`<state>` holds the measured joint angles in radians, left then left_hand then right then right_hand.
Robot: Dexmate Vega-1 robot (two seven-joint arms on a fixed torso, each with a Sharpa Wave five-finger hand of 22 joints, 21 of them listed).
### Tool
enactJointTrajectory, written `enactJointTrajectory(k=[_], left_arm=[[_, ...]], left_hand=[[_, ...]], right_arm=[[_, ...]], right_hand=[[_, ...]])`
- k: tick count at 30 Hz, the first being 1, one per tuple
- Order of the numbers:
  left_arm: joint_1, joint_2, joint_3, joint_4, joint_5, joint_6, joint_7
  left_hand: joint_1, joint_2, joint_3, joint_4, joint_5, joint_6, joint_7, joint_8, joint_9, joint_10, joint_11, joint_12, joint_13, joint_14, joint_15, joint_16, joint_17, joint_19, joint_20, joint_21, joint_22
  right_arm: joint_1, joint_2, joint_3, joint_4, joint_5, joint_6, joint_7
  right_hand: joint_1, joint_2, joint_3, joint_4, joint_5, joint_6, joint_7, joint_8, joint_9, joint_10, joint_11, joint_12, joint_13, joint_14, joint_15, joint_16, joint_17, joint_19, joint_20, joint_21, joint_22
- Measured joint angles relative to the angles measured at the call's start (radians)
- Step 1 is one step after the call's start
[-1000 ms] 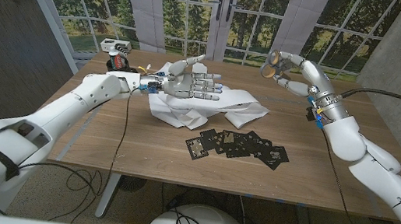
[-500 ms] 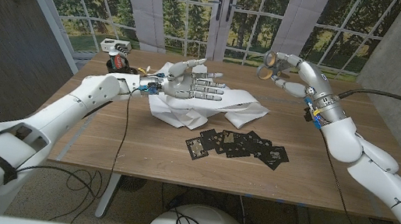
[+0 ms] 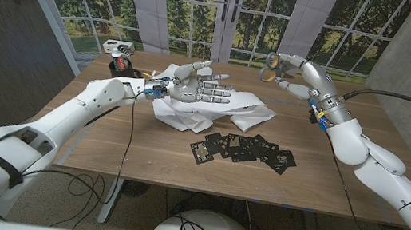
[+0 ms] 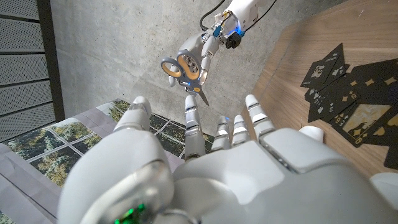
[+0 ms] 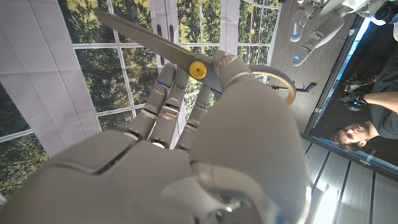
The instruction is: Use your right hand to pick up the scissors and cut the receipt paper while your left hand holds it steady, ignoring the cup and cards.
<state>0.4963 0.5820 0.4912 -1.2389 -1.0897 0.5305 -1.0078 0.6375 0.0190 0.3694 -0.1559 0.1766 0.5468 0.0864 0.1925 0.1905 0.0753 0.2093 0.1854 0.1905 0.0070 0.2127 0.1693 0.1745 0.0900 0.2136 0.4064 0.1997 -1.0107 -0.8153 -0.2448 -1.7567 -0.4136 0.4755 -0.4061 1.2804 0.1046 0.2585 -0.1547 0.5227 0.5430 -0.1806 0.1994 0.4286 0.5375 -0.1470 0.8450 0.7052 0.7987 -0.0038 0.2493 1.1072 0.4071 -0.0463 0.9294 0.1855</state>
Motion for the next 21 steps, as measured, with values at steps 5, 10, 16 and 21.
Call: enactJointTrajectory(k=[5, 10, 16, 21], left_arm=[[-0.015, -0.008, 0.011, 0.016, 0.003, 0.007, 0.0], [-0.034, -0.014, 0.024, 0.031, 0.024, 0.011, -0.016], [-0.055, -0.028, 0.039, 0.051, 0.041, 0.018, -0.034], [-0.07, -0.043, 0.051, 0.075, 0.05, 0.027, -0.059]], left_hand=[[0.0, 0.0, -0.004, 0.004, 0.0, -0.011, 0.025, 0.0, 0.0, 0.0, 0.0, 0.0, 0.0, -0.008, 0.003, 0.0, 0.0, -0.012, -0.001, -0.004, -0.005], [0.0, 0.0, -0.008, 0.008, 0.0, -0.011, 0.036, 0.0, 0.0, 0.0, 0.0, 0.007, 0.0, -0.011, 0.0, 0.0, 0.0, -0.023, -0.001, -0.011, -0.005], [-0.011, -0.011, -0.013, 0.013, 0.0, -0.01, 0.048, 0.0, 0.0, 0.019, 0.007, 0.015, 0.0, -0.011, 0.0, 0.005, 0.0, -0.023, -0.001, -0.019, -0.004], [-0.011, -0.011, -0.018, 0.01, 0.0, -0.017, 0.018, 0.0, 0.0, 0.038, 0.005, 0.026, 0.0, -0.007, -0.004, 0.013, 0.0, -0.002, -0.003, -0.019, -0.004]], right_arm=[[0.015, -0.002, -0.013, 0.005, -0.016, 0.004, -0.005], [0.023, -0.003, -0.022, 0.007, -0.043, 0.004, -0.015], [0.036, -0.005, -0.034, 0.01, -0.083, -0.006, -0.035], [0.048, -0.008, -0.046, 0.012, -0.121, -0.021, -0.055]], right_hand=[[0.0, 0.0, 0.0, 0.0, 0.0, 0.0, 0.0, 0.0, 0.0, 0.0, 0.0, 0.0, 0.0, 0.0, 0.0, -0.006, 0.002, 0.0, 0.0, 0.0, 0.0], [0.0, 0.0, 0.0, 0.0, 0.0, 0.0, 0.0, 0.0, 0.0, 0.0, 0.0, 0.0, 0.0, 0.007, -0.003, -0.01, 0.002, -0.002, 0.002, 0.008, 0.0], [0.0, 0.0, 0.0, 0.0, 0.0, 0.002, -0.002, 0.0, 0.0, 0.0, 0.0, -0.001, 0.0, 0.007, -0.003, -0.01, 0.002, -0.004, 0.004, 0.011, 0.0], [0.0, 0.0, 0.0, 0.0, -0.001, 0.006, -0.006, 0.0, 0.0, 0.003, 0.003, -0.003, 0.0, 0.007, -0.003, -0.014, 0.002, -0.004, 0.004, 0.015, 0.0]])
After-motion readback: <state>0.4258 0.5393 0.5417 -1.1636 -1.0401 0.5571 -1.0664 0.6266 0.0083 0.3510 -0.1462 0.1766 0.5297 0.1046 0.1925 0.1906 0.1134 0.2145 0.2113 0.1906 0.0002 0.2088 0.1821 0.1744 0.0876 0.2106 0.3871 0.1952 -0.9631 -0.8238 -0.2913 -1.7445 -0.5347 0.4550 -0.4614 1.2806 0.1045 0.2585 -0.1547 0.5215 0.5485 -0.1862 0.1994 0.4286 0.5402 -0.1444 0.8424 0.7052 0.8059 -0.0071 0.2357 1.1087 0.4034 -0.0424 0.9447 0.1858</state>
